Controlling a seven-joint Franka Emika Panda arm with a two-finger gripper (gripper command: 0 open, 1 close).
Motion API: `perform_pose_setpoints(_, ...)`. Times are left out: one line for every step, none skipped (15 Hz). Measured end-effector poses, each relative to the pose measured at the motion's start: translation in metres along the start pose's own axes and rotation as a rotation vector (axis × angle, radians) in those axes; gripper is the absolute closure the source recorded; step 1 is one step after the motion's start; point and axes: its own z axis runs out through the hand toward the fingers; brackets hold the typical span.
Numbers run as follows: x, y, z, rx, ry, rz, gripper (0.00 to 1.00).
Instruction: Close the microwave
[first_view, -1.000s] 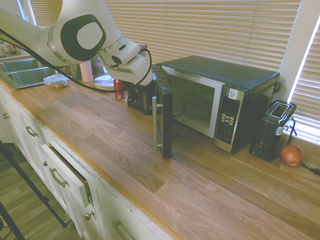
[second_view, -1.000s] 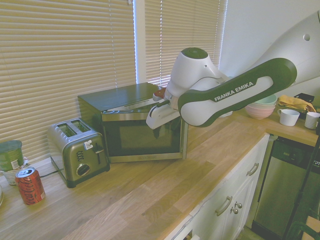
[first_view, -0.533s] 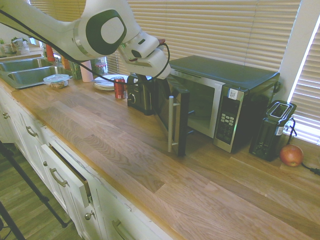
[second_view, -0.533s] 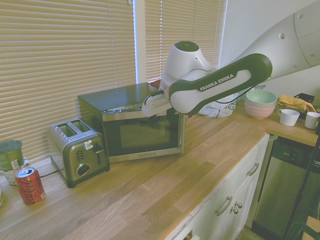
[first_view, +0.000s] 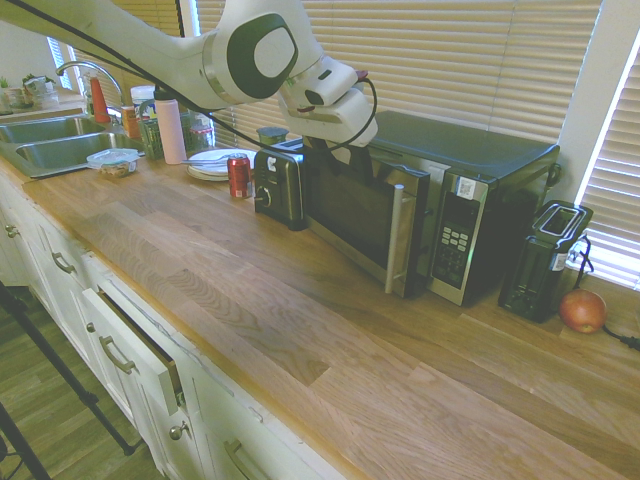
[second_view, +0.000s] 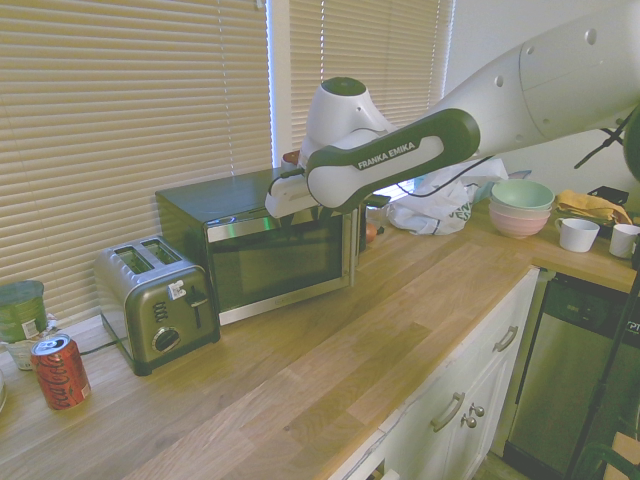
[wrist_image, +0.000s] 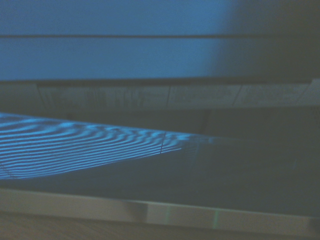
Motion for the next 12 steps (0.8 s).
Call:
perform_pose_setpoints(0.004, -0.006, 0.004, -0.002, 0.001, 0.004, 0.0)
perform_pose_setpoints(0.009, -0.011, 0.009, -0.003, 0.0, 0.011, 0.0)
perform_pose_setpoints(0.013, -0.015, 0.015, -0.012, -0.006, 0.01, 0.0)
perform_pose_setpoints(0.015, -0.018, 0.021, -0.031, -0.019, 0.005, 0.0)
perform_pose_setpoints(0.017, -0.021, 0.025, -0.048, -0.029, 0.002, 0.0)
perform_pose_setpoints(0.02, -0.025, 0.028, -0.05, -0.03, 0.004, 0.0)
perform_pose_setpoints(0.023, -0.028, 0.03, -0.055, -0.038, 0.0, 0.0)
perform_pose_setpoints(0.025, -0.03, 0.033, -0.054, -0.041, -0.003, 0.0)
perform_pose_setpoints(0.027, -0.032, 0.034, -0.048, -0.044, -0.004, 0.0)
perform_pose_setpoints(0.028, -0.033, 0.036, -0.043, -0.048, -0.005, 0.0)
perform_pose_setpoints(0.027, -0.032, 0.037, -0.04, -0.056, -0.008, 0.0)
perform_pose_setpoints(0.024, -0.029, 0.04, -0.033, -0.083, -0.011, 0.0)
